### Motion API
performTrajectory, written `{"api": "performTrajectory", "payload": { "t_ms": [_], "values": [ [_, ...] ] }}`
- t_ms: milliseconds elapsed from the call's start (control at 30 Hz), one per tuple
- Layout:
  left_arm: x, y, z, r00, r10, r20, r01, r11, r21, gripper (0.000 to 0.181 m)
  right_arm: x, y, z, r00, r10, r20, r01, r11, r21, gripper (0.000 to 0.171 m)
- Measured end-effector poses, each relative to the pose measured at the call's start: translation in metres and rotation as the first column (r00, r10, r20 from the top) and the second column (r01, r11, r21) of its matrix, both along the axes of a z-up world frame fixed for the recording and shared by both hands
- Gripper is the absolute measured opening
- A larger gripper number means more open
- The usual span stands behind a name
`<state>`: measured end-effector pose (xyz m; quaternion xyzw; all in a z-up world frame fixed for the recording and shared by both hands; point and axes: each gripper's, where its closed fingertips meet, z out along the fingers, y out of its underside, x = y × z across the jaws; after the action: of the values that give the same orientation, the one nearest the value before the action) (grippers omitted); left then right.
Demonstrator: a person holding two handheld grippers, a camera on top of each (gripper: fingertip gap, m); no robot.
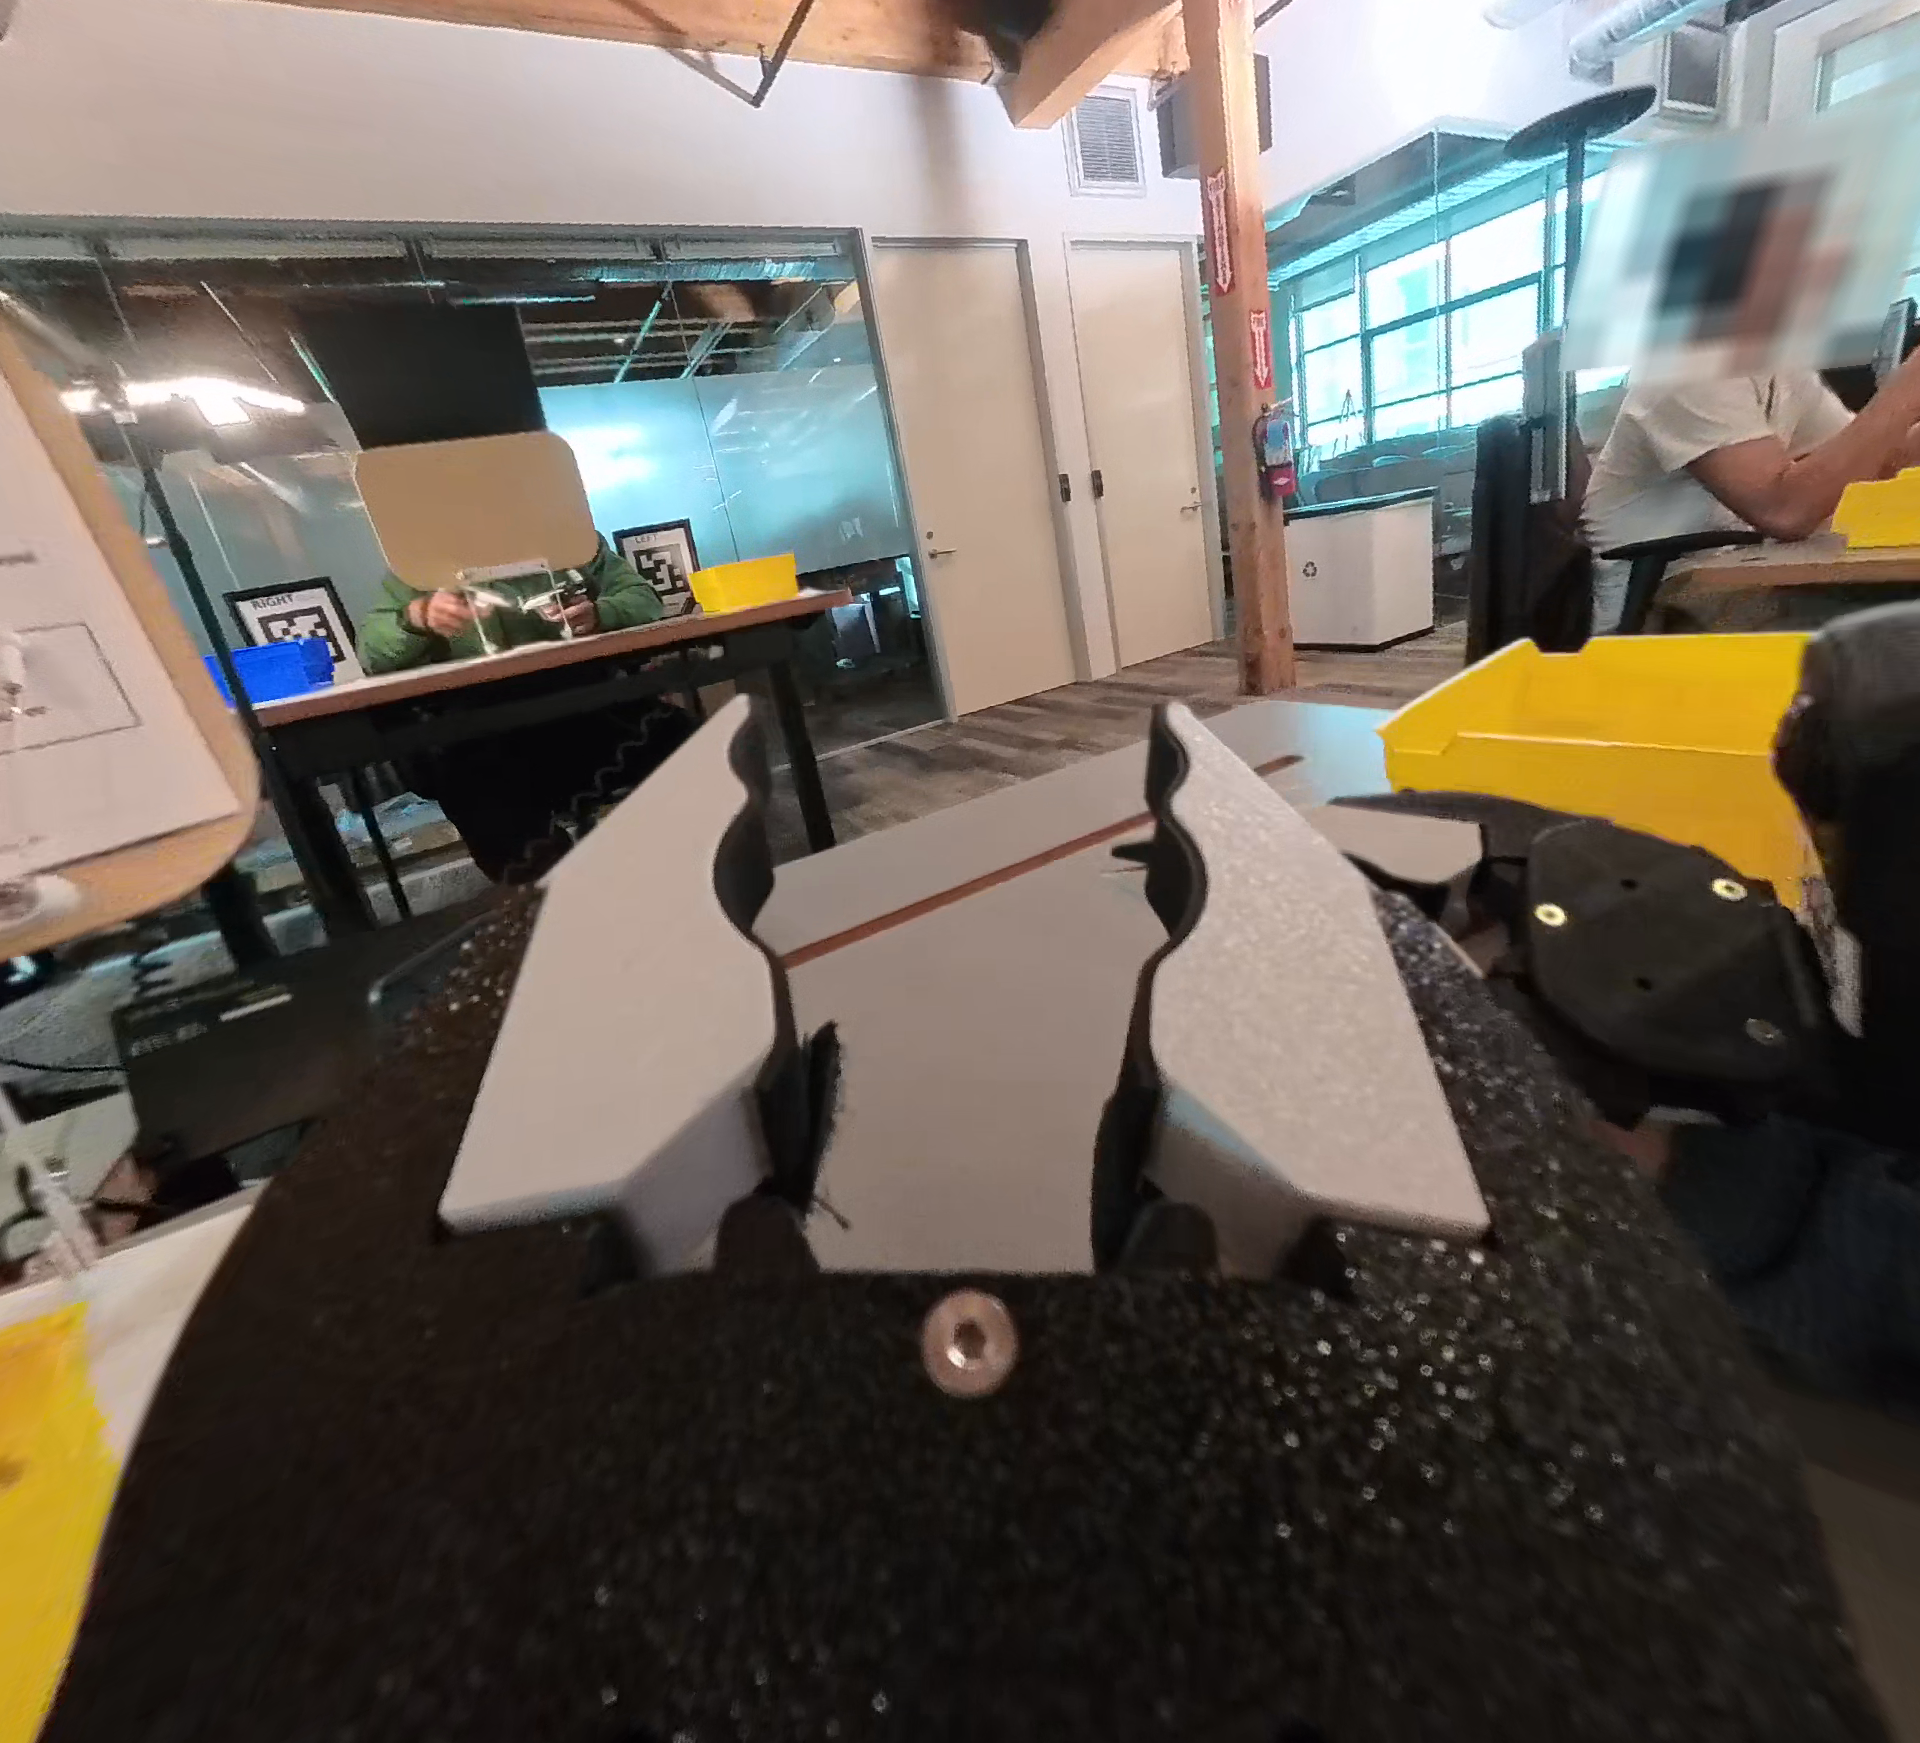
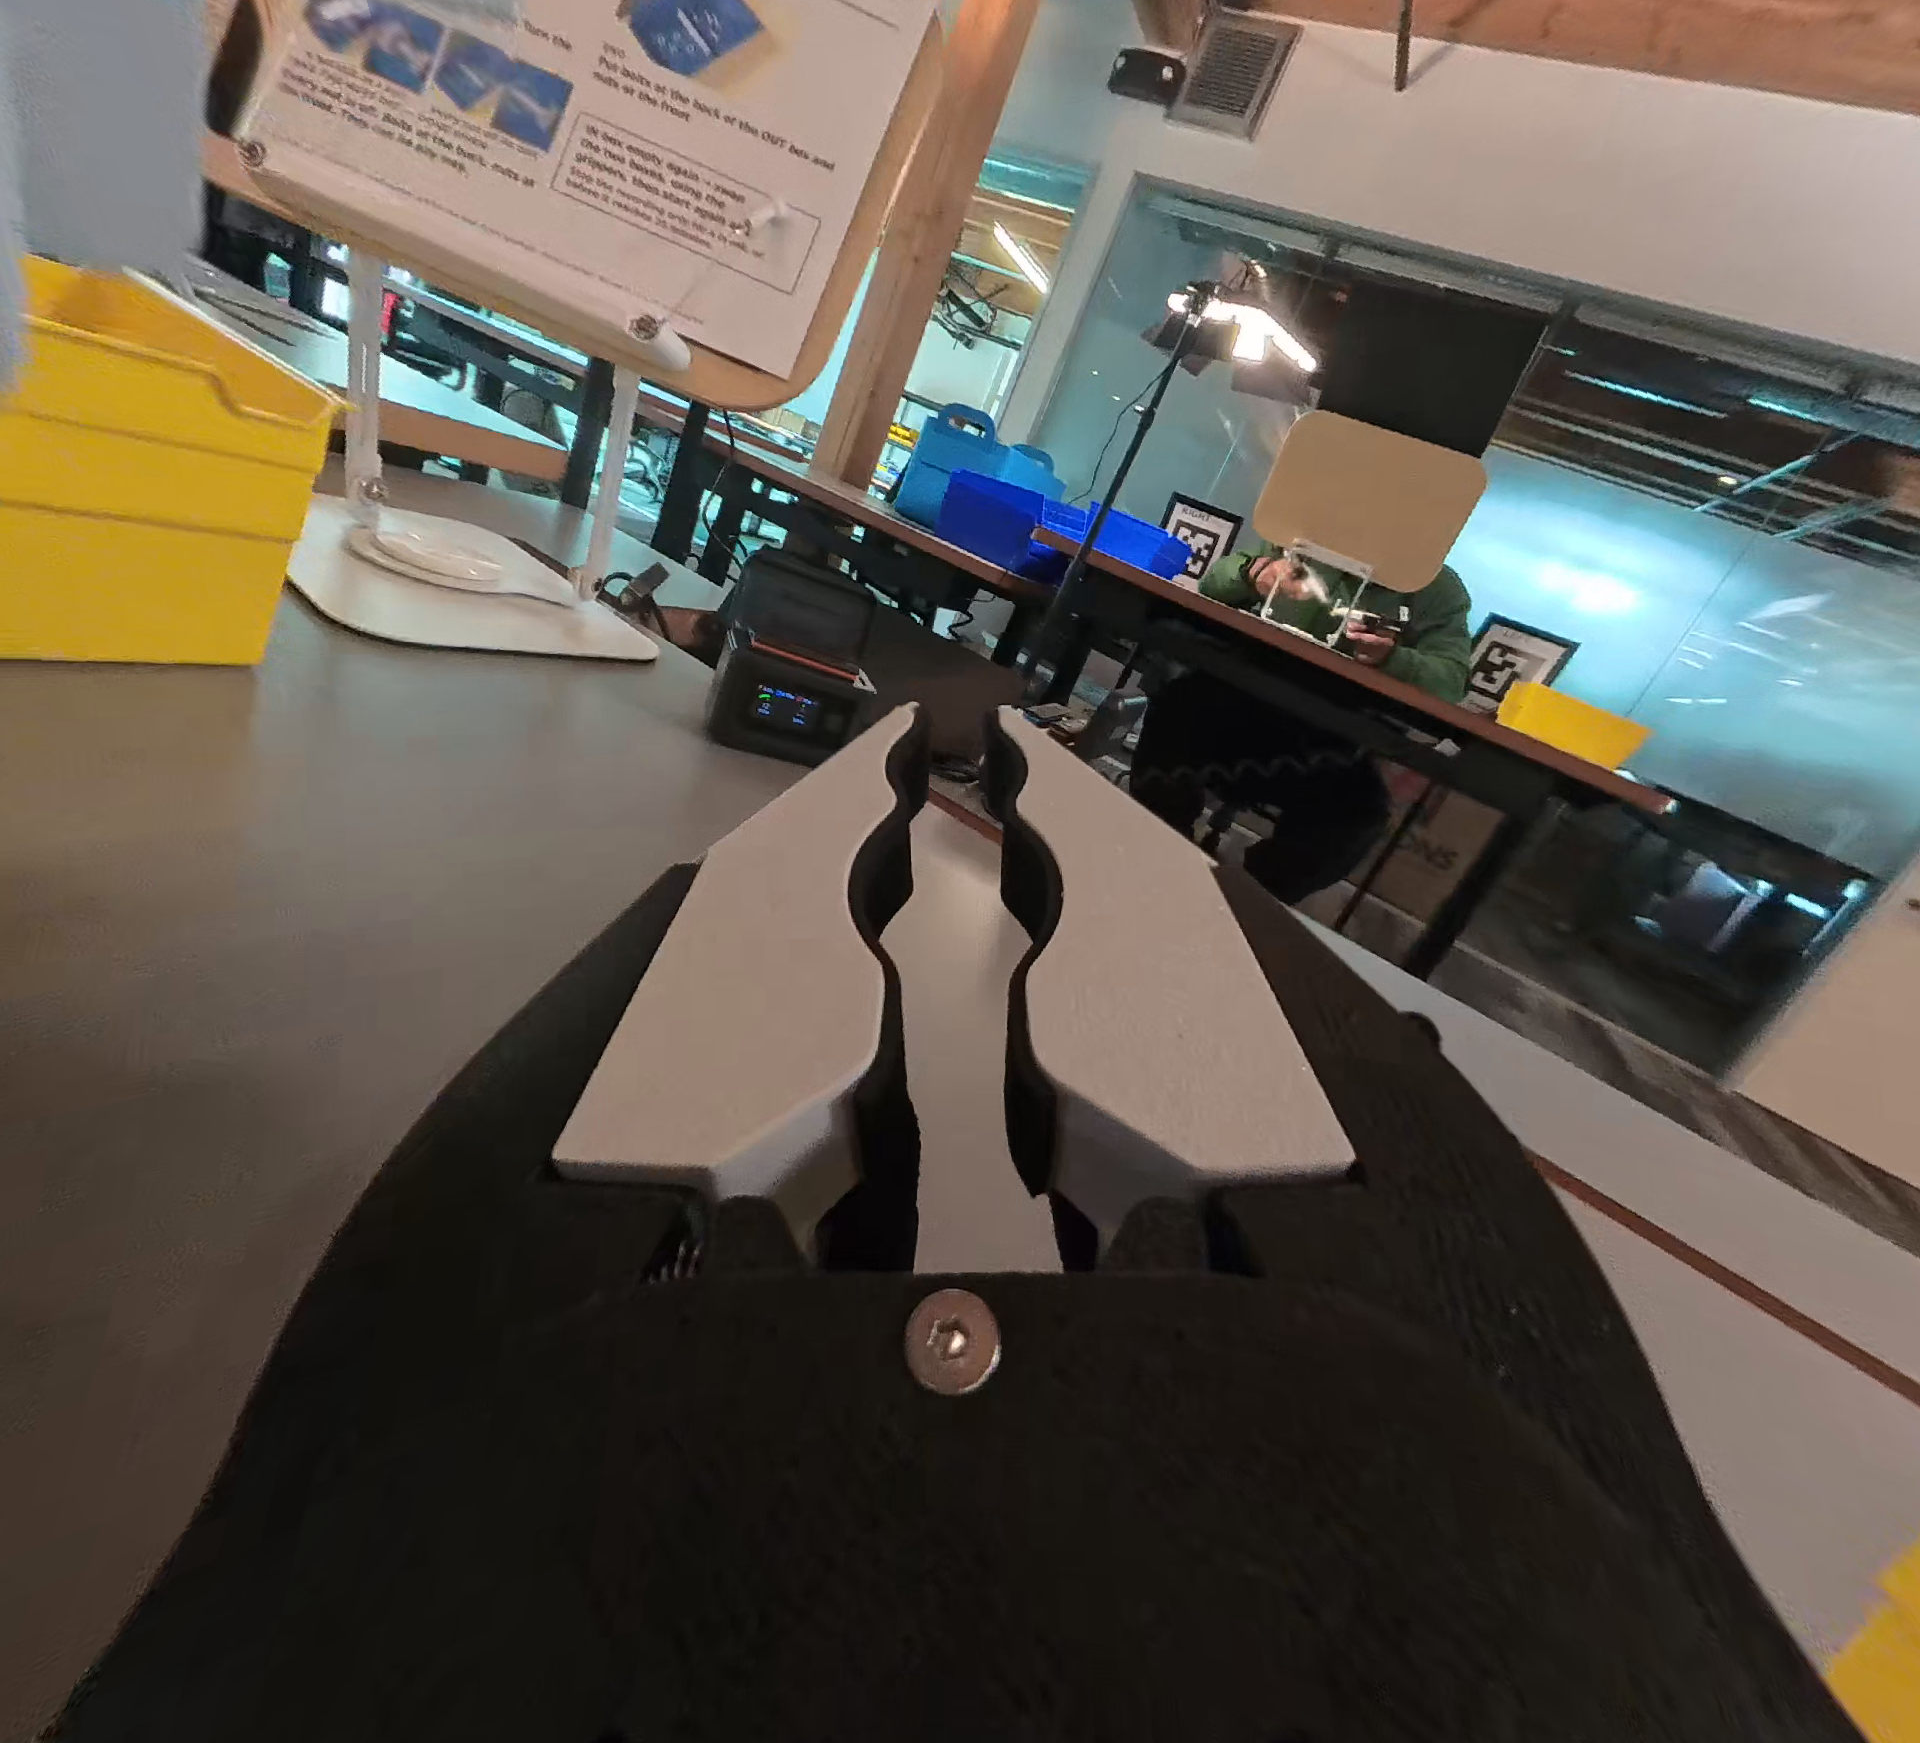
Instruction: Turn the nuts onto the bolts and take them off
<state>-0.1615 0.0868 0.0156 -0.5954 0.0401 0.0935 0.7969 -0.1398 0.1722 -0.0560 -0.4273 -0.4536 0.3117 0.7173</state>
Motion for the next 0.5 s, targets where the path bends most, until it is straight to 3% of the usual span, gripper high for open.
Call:
{"api": "performTrajectory", "payload": {
  "t_ms": [233, 300, 333, 400, 500],
  "values": [
    [-0.059, -0.063, 0.063, 0.993, 0.121, -0.008, -0.12, 0.979, -0.165, 0.066, -0.003, 0.0, -0.003, 1.0, 0.02, 0.008, -0.019, 1.0, -0.018, 0.008],
    [-0.086, -0.081, 0.077, 0.991, 0.114, -0.063, -0.125, 0.971, -0.204, 0.042, -0.003, 0.0, -0.002, 1.0, 0.023, 0.005, -0.023, 0.999, -0.023, 0.008],
    [-0.109, -0.086, 0.074, 0.986, 0.151, -0.076, -0.166, 0.945, -0.281, 0.041, -0.004, 0.0, -0.002, 1.0, 0.024, 0.004, -0.024, 0.999, -0.025, 0.008],
    [-0.158, -0.093, 0.035, 0.973, 0.22, -0.075, -0.222, 0.782, -0.583, 0.042, -0.004, 0.0, -0.003, 1.0, 0.022, 0.006, -0.022, 1.0, -0.022, 0.008],
    [-0.205, -0.115, -0.046, 0.958, 0.278, -0.072, -0.176, 0.373, -0.911, 0.024, -0.003, 0.0, -0.001, 1.0, -0.001, 0.004, 0.0, 1.0, 0.007, 0.008]
  ]
}}
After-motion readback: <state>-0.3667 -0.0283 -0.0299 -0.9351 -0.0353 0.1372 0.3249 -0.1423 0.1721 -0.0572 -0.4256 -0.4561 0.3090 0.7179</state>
